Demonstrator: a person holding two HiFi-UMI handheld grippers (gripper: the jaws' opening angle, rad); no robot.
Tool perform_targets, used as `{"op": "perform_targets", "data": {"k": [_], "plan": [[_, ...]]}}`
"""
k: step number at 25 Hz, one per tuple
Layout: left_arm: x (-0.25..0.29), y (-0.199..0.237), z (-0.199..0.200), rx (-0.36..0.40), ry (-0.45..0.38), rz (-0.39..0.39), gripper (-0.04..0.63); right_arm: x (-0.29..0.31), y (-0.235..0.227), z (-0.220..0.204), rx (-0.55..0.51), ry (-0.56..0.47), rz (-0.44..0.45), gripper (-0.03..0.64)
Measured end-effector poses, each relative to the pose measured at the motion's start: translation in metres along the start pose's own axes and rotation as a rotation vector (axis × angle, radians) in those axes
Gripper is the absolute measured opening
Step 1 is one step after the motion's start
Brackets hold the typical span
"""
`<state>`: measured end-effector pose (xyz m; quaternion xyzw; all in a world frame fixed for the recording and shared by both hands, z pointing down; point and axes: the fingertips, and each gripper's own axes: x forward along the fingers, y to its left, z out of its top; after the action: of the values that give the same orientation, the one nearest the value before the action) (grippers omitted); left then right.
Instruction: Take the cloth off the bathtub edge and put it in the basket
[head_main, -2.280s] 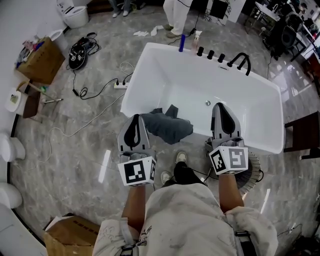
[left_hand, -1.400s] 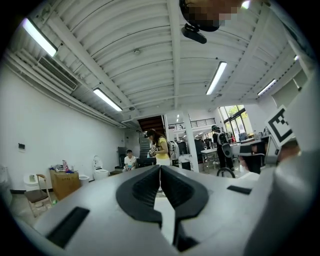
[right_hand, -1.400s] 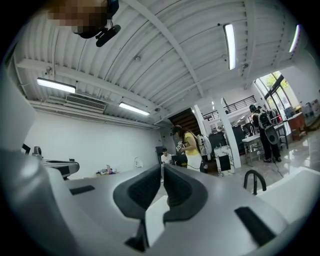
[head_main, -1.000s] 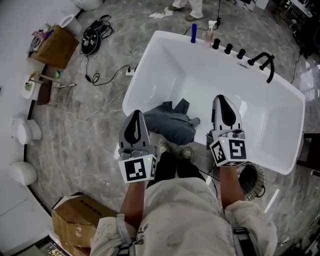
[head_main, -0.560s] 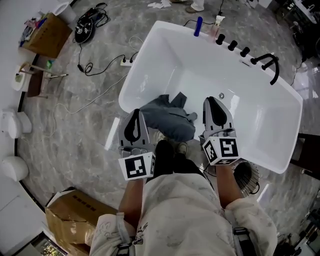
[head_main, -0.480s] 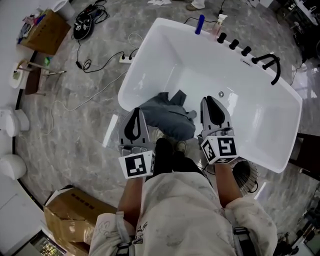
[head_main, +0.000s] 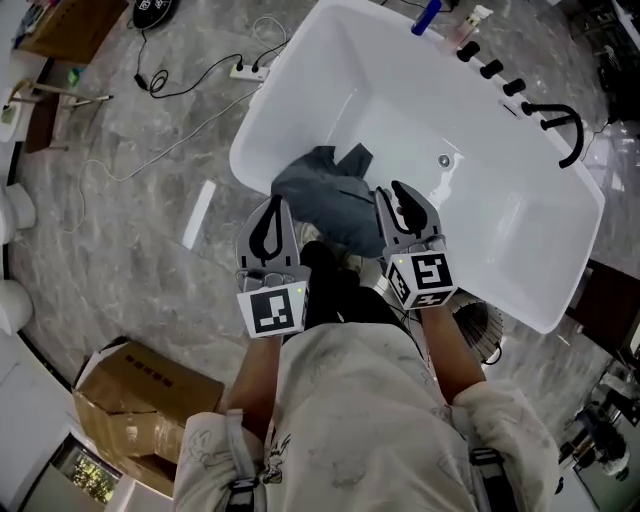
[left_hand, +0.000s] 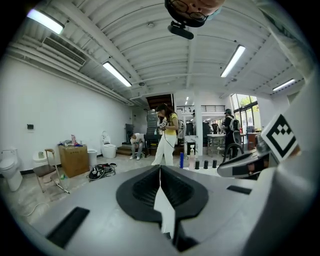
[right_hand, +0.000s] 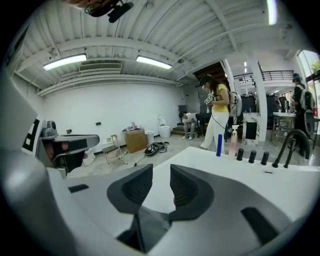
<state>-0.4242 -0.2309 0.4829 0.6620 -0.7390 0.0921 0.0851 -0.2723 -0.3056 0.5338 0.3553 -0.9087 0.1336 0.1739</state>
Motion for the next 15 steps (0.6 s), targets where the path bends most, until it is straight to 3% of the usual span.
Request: {"op": "perform_targets", "data": {"k": [15], "plan": [[0.008,0.025,-0.112,-0.079,0.181,-0.004,0.005,0.065,0.045,-0.174,-0.068,0.430,0.154,0.200]]}}
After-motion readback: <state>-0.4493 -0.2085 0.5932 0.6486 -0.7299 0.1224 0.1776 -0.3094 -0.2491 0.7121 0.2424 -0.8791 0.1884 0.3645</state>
